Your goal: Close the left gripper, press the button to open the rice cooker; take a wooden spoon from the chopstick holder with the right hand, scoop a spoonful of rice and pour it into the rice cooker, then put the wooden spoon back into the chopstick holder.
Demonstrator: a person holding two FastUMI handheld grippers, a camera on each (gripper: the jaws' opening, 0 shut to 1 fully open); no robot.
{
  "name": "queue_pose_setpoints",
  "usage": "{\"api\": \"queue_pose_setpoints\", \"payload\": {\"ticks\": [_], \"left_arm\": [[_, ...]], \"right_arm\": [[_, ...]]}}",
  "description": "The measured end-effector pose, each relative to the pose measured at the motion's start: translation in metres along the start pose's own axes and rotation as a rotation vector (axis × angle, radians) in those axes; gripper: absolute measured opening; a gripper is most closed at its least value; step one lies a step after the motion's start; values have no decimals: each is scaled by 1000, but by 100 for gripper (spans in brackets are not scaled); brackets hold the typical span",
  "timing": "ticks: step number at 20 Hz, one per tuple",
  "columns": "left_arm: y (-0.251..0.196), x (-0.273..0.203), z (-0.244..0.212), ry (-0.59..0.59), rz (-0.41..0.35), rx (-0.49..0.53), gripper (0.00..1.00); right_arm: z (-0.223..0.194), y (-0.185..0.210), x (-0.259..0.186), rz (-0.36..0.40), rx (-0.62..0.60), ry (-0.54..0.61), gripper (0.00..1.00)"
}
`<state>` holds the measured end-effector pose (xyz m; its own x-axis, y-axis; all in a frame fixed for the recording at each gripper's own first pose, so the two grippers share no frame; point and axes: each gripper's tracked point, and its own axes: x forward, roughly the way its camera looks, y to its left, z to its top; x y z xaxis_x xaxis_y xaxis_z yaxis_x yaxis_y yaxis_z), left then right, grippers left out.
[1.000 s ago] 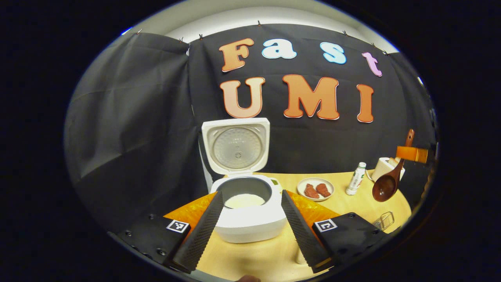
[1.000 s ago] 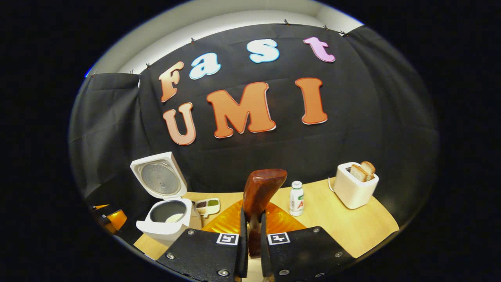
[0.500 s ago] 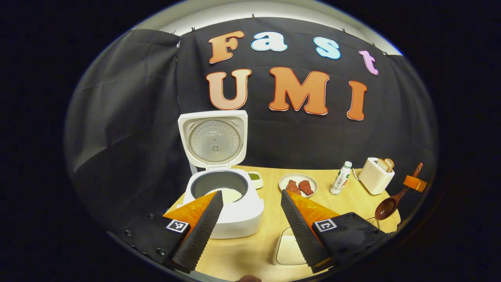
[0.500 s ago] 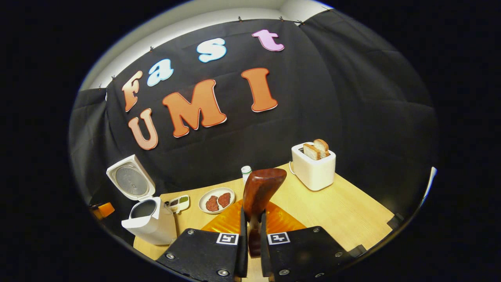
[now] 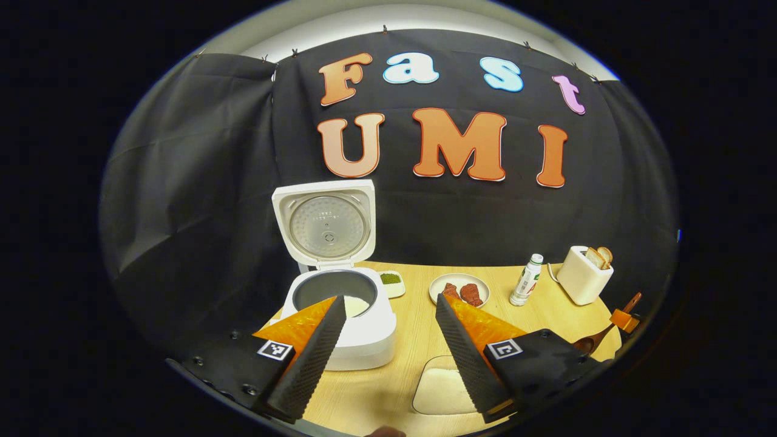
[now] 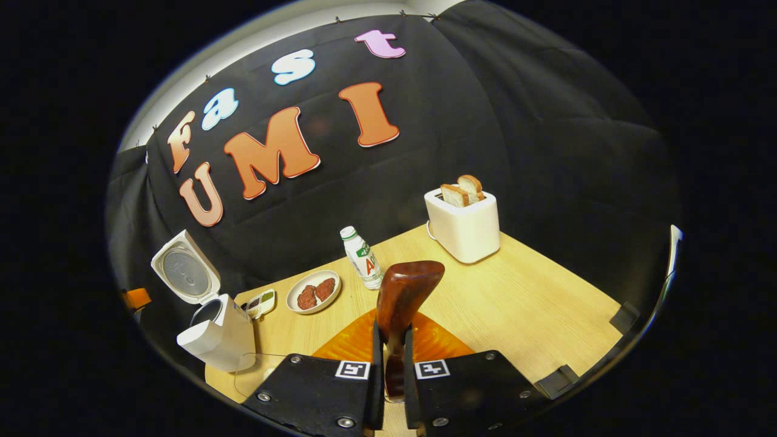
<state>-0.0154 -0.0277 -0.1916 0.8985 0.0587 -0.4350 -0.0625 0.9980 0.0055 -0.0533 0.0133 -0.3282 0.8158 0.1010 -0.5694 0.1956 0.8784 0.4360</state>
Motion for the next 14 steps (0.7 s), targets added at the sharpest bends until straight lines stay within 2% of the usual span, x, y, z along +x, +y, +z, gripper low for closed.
{"api": "queue_pose_setpoints", "payload": {"ticks": [9,14], "left_arm": [[-6,-13,11,-9,74,44,99],[10,2,39,-51,100,37,99]], "right_arm": [[-34,-14,25,63,59,100,17],[-40,-19,22,66,79,124,22]]}}
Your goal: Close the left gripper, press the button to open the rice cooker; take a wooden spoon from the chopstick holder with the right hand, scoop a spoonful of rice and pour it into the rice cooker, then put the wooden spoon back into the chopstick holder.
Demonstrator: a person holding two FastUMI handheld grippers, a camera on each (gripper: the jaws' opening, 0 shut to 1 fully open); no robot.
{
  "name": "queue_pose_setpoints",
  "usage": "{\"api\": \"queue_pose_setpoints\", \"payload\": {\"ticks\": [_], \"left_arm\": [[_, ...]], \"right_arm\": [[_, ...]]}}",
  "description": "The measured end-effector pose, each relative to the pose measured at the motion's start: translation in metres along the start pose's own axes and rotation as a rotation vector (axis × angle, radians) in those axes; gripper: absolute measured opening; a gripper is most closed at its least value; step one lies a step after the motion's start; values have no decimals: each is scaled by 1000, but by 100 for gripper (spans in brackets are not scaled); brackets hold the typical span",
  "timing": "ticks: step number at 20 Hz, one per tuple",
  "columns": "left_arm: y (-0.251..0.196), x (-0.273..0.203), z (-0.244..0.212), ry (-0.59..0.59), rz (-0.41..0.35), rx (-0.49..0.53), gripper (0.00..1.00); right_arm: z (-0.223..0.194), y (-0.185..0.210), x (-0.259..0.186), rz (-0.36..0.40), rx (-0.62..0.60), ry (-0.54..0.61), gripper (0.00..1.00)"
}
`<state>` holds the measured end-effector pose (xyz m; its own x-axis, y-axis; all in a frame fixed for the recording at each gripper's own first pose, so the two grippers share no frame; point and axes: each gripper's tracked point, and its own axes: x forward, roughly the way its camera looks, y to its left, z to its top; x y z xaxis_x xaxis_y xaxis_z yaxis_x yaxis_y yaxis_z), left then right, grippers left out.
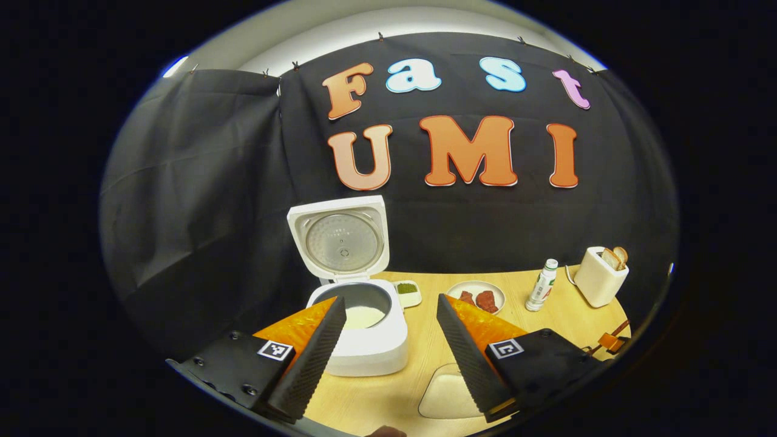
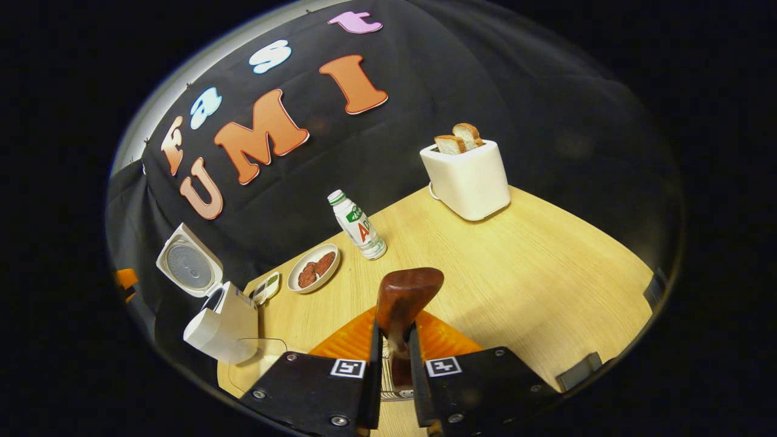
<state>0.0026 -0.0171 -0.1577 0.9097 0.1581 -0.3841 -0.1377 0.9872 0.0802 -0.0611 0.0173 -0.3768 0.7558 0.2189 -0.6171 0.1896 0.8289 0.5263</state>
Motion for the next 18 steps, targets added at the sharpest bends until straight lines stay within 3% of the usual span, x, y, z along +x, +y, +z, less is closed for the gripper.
{"api": "queue_pose_setpoints", "payload": {"ticks": [2,3,7,9,18], "left_arm": [[12,13,19,-30,-5,-11,100],[17,21,31,-47,-8,-17,100],[55,54,76,-108,12,-32,100],[72,74,92,-107,8,-35,99],[132,179,134,-23,5,-134,100]], "right_arm": [[-9,-6,-2,-37,-10,42,26],[-10,-9,-4,-51,-21,55,43],[10,-17,-22,-142,-74,9,76],[28,-16,-35,-178,-95,-29,83],[111,33,-97,-264,-307,-276,87]]}}
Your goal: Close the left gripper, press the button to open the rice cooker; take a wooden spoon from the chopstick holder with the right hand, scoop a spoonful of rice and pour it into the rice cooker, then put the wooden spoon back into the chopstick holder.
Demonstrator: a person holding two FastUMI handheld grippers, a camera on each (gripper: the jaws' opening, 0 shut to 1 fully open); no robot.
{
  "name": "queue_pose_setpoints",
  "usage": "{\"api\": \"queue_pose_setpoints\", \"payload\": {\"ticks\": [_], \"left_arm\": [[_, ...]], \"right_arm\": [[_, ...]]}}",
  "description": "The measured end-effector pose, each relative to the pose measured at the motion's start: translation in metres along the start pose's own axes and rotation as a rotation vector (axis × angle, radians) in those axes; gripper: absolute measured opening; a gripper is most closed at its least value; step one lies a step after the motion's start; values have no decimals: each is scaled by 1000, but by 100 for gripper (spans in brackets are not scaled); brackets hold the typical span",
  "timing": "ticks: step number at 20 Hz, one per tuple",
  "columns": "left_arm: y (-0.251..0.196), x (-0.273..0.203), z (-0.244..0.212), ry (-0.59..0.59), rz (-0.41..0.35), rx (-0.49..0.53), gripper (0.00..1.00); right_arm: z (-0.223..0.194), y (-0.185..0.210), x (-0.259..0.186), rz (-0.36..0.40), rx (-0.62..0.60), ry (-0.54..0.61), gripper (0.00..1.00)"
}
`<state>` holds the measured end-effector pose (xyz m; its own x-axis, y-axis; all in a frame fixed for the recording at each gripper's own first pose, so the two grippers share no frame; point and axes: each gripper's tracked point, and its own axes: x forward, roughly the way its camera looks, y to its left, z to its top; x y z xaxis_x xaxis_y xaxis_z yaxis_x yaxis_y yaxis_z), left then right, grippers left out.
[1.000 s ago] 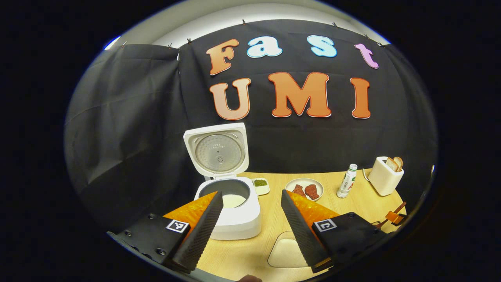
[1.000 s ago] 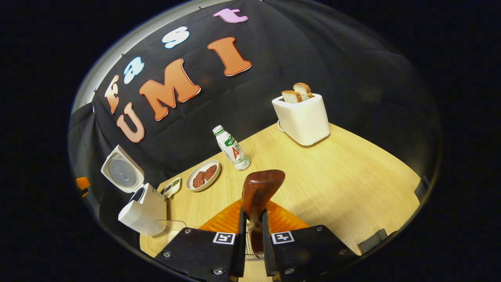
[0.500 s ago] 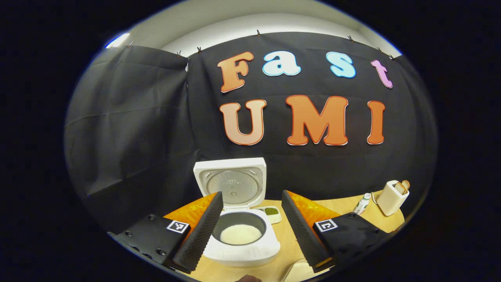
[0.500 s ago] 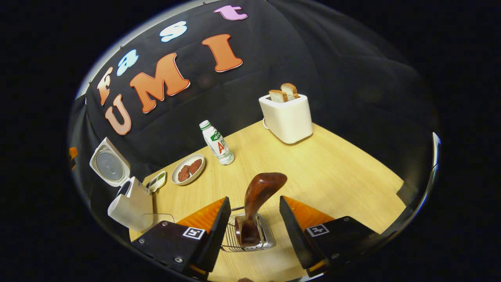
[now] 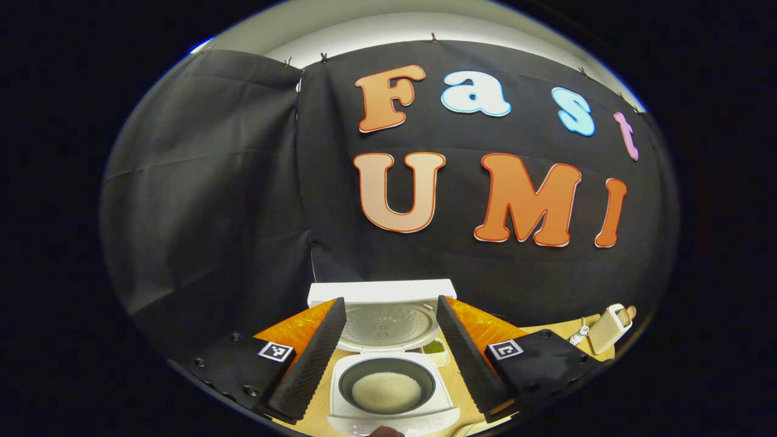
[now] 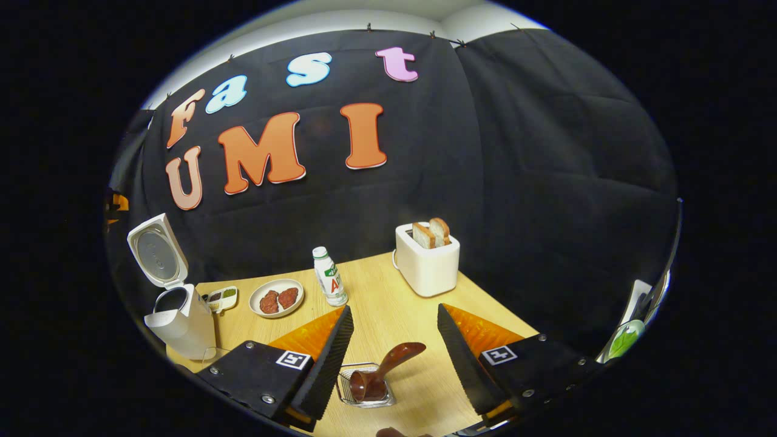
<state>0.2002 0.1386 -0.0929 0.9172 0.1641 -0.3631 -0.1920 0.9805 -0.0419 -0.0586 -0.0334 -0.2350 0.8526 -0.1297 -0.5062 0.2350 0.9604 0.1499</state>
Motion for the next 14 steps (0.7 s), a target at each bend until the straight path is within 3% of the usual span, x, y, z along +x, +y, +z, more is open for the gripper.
{"api": "queue_pose_setpoints", "payload": {"ticks": [3,8,14], "left_arm": [[24,36,18,25,77,8,100],[10,105,15,78,47,42,98],[16,167,-11,173,73,21,99]], "right_arm": [[17,5,-17,-25,-20,-42,88],[29,3,-38,-70,-52,-78,87],[28,-6,-50,-91,-45,-83,87]]}}
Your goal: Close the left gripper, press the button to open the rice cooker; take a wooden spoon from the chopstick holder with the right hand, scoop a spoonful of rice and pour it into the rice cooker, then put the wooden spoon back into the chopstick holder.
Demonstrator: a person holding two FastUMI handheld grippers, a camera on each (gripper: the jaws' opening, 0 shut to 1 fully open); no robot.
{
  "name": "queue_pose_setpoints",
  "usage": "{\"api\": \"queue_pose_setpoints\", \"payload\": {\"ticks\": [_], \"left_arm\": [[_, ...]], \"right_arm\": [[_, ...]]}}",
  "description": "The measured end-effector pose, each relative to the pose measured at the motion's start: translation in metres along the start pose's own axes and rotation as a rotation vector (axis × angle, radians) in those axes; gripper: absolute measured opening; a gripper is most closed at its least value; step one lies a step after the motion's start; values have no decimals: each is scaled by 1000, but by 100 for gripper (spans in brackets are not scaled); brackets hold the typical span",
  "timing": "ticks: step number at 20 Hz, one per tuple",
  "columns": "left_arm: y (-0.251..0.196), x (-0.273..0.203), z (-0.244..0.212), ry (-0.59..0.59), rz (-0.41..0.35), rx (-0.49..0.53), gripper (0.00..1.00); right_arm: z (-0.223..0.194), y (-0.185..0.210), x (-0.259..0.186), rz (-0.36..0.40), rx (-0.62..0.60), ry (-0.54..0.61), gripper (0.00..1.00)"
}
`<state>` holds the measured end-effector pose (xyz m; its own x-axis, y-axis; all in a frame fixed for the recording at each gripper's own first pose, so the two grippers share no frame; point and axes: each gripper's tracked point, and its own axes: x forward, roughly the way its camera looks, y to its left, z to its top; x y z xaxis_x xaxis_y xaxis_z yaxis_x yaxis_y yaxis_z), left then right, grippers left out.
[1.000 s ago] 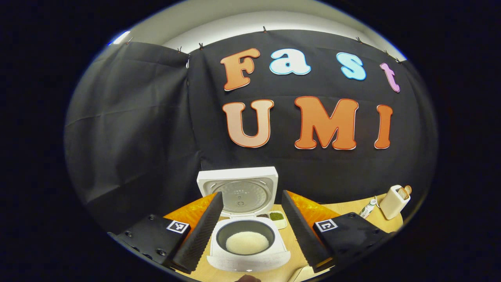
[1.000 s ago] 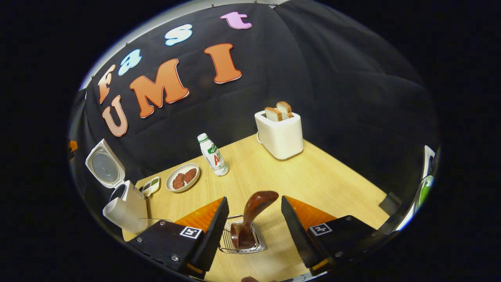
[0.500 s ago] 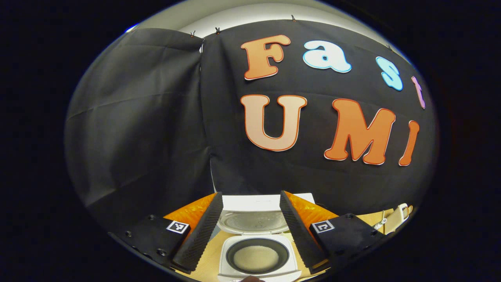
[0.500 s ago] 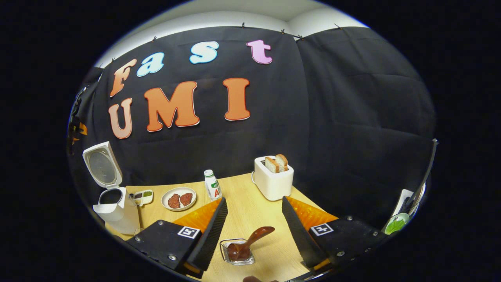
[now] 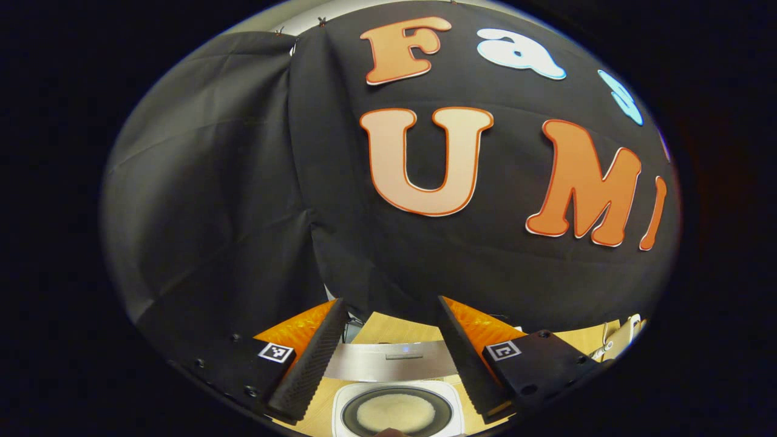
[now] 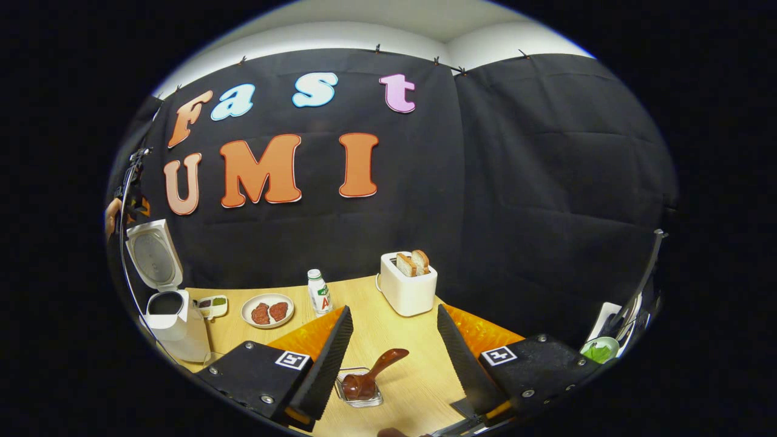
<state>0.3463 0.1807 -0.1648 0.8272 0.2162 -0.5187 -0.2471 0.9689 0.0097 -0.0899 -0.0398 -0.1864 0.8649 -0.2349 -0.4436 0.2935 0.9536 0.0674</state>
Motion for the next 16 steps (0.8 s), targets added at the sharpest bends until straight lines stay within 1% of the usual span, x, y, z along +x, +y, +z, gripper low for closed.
{"api": "queue_pose_setpoints", "payload": {"ticks": [2,3,4,5,6,8,10,12,13,16], "left_arm": [[-3,12,-19,62,-2,11,98],[-5,14,-18,59,-10,6,99],[-4,11,-21,89,-8,0,99],[-5,11,-24,102,-11,4,98],[-9,8,-31,141,-19,7,99],[-16,-8,-56,246,-39,-5,99],[-20,-26,-87,376,-43,-27,99],[-21,-48,-115,465,-57,-37,99],[-21,-58,-128,500,-64,-38,99],[-22,-79,-161,555,-67,-17,100]], "right_arm": [[-1,0,1,8,-4,1,87],[-1,0,1,14,-5,3,87],[0,2,2,25,-3,4,87],[0,3,4,32,-4,3,88],[1,6,5,44,-3,-2,87],[0,11,7,66,-6,-8,88],[-5,14,9,88,-15,-5,88],[-6,16,11,111,-18,1,87],[-7,17,14,123,-15,4,87],[-8,22,20,155,-5,7,87]]}}
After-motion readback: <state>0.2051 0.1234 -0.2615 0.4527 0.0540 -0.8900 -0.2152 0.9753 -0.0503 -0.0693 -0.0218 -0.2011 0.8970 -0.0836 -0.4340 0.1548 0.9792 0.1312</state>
